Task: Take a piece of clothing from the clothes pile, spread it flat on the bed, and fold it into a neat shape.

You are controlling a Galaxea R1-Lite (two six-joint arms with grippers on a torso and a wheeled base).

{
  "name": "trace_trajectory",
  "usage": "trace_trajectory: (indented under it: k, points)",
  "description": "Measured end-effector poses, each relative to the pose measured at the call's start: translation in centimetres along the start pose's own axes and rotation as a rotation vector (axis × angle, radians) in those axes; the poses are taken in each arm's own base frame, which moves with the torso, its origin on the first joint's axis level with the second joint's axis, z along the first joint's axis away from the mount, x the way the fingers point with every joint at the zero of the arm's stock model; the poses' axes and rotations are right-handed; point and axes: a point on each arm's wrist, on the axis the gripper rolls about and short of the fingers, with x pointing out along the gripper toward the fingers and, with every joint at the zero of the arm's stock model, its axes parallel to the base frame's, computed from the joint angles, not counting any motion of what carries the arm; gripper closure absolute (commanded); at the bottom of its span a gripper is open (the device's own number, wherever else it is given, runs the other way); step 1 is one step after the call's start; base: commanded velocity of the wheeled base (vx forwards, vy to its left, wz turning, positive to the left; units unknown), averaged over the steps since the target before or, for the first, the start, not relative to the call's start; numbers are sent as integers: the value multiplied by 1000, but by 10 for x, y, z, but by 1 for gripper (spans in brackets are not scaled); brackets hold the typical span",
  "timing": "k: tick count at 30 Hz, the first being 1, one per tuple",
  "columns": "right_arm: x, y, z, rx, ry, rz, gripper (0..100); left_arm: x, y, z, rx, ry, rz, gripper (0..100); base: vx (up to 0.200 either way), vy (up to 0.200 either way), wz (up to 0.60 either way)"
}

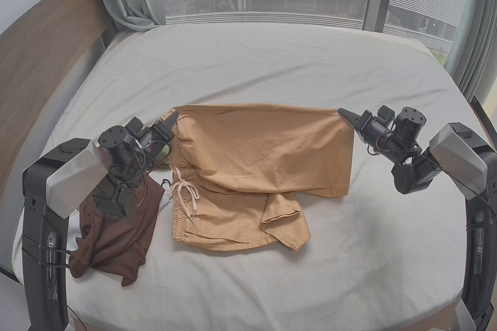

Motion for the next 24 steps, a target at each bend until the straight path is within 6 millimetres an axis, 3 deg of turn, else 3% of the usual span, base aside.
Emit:
trace_trajectory:
  k: [1,14,24]
  points:
    - [0,0,0,0,-1,0,0,0,0,0,0,0,0,0,0,0,0]
    - [-2,-10,-8,-4,6,-22,0,6,3,-4,-14,30,30,0,0,0,0]
    - [-26,-2,-30,2,51,-48,0,8,9,-1,-27,43,114,0,0,0,0]
